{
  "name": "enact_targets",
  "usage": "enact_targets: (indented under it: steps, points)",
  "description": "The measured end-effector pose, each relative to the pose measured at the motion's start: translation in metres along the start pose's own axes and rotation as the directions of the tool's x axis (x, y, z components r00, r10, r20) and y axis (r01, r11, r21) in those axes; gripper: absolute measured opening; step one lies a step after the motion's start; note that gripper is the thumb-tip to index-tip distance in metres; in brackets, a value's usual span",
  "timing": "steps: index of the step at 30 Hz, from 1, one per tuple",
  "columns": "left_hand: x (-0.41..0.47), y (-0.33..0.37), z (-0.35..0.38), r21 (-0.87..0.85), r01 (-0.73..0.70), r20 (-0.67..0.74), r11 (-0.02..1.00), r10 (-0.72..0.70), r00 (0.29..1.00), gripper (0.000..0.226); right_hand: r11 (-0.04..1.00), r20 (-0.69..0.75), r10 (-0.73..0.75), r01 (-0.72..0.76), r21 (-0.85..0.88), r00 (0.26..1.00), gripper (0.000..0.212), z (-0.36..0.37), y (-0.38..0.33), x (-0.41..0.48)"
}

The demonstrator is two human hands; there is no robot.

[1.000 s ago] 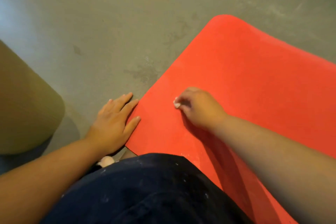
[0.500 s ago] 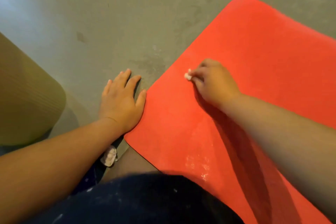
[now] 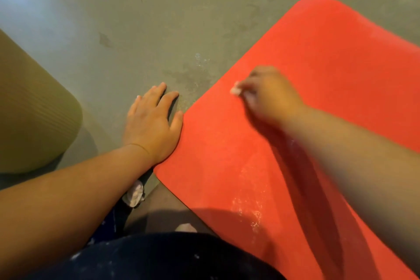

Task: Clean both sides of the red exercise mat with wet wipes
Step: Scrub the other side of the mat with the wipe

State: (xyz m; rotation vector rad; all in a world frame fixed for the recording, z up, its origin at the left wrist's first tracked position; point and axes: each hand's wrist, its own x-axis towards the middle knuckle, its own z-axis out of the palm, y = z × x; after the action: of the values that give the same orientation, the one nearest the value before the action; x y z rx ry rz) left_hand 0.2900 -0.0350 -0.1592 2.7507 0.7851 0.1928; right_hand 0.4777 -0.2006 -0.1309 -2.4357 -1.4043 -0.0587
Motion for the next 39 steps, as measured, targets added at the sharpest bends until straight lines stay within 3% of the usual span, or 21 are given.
enact_targets:
  steps: [2, 4, 6, 8, 10, 12, 13, 15, 16, 17, 18, 21, 24, 25, 27, 29, 31, 33, 36, 39]
  points:
    - [0.000, -0.001, 0.000, -0.005, -0.002, -0.007, 1.000, 0.002, 1.000, 0.057, 0.958, -0.081, 0.284, -0.287, -0.017, 0.955, 0.023, 0.002, 0.028, 0.020]
    - [0.000, -0.001, 0.000, -0.010, -0.004, -0.020, 1.000, 0.003, 1.000, 0.056, 0.897, -0.086, 0.442, -0.443, 0.009, 0.893, 0.024, 0.011, 0.004, 0.019]
    - [-0.001, 0.000, 0.000, -0.017, -0.007, -0.034, 1.000, 0.006, 0.999, 0.059, 0.928, -0.083, 0.369, -0.362, 0.093, 0.926, 0.023, 0.023, -0.049, 0.000]
    - [-0.001, -0.001, 0.001, -0.032, -0.014, -0.054, 0.999, 0.012, 0.998, 0.062, 0.967, -0.049, 0.173, -0.160, 0.199, 0.984, 0.018, 0.030, -0.090, -0.025]
    - [-0.001, -0.002, 0.001, -0.036, -0.018, -0.059, 0.999, 0.016, 0.998, 0.060, 0.974, -0.006, -0.008, 0.009, 0.227, 1.000, 0.020, 0.027, -0.081, -0.026]
    - [-0.001, -0.003, 0.002, -0.034, -0.012, -0.048, 0.999, 0.010, 0.999, 0.055, 0.994, -0.044, -0.011, 0.016, 0.108, 0.999, 0.023, 0.021, -0.046, -0.005]
    - [0.000, -0.003, 0.003, -0.033, -0.014, -0.041, 0.999, 0.012, 0.999, 0.053, 0.994, -0.108, 0.102, -0.096, 0.057, 0.989, 0.022, 0.017, -0.025, 0.008]
    - [-0.001, -0.003, 0.002, -0.029, -0.013, -0.030, 0.999, 0.012, 0.999, 0.053, 0.909, -0.184, 0.414, -0.415, 0.036, 0.891, 0.020, 0.009, 0.012, 0.031]
    - [-0.002, -0.002, 0.001, -0.027, -0.012, -0.029, 1.000, 0.011, 1.000, 0.053, 0.864, -0.168, 0.502, -0.502, 0.041, 0.849, 0.022, 0.008, 0.019, 0.038]
    - [-0.002, -0.002, 0.000, -0.025, -0.010, -0.029, 1.000, 0.009, 1.000, 0.054, 0.862, -0.124, 0.506, -0.507, 0.020, 0.854, 0.023, 0.008, 0.011, 0.040]
    - [-0.002, -0.001, 0.000, -0.022, -0.009, -0.028, 1.000, 0.008, 1.000, 0.056, 0.889, -0.065, 0.458, -0.458, 0.011, 0.887, 0.022, 0.009, -0.004, 0.038]
    - [-0.001, 0.000, 0.001, -0.018, -0.010, -0.036, 1.000, 0.009, 0.999, 0.061, 0.980, 0.039, 0.103, -0.108, 0.165, 0.994, 0.018, 0.017, -0.067, 0.004]
    - [-0.001, 0.000, 0.002, -0.005, -0.011, -0.036, 1.000, 0.011, 0.999, 0.060, 0.963, 0.144, -0.168, 0.131, 0.235, 0.975, 0.017, 0.014, -0.073, -0.015]
    - [-0.001, -0.001, 0.003, -0.006, -0.007, -0.030, 1.000, 0.007, 1.000, 0.060, 0.974, 0.129, -0.141, 0.115, 0.193, 0.982, 0.018, 0.014, -0.058, -0.001]
    - [-0.001, -0.001, 0.004, -0.015, -0.004, -0.010, 1.000, 0.004, 1.000, 0.059, 0.994, 0.020, 0.090, -0.091, 0.058, 0.996, 0.020, 0.012, -0.022, 0.037]
    - [-0.002, -0.001, 0.003, -0.017, -0.002, -0.011, 1.000, 0.002, 1.000, 0.060, 0.925, -0.012, 0.380, -0.380, -0.017, 0.925, 0.021, 0.005, 0.018, 0.072]
    - [-0.002, -0.001, 0.002, -0.019, -0.004, -0.024, 1.000, 0.003, 1.000, 0.062, 0.879, 0.028, 0.476, -0.476, -0.022, 0.879, 0.020, 0.003, 0.028, 0.086]
    - [-0.003, -0.002, 0.002, -0.023, -0.002, -0.028, 1.000, 0.001, 1.000, 0.061, 0.922, 0.080, 0.387, -0.387, -0.019, 0.919, 0.018, 0.007, 0.007, 0.076]
    - [-0.001, -0.002, 0.002, -0.024, -0.002, -0.035, 1.000, 0.001, 0.999, 0.060, 0.981, 0.085, 0.095, -0.108, 0.162, 0.992, 0.015, 0.018, -0.049, 0.018]
    - [-0.001, -0.002, 0.002, -0.016, -0.005, -0.034, 1.000, 0.004, 0.999, 0.058, 0.959, 0.114, -0.179, 0.148, 0.244, 0.977, 0.016, 0.017, -0.060, -0.011]
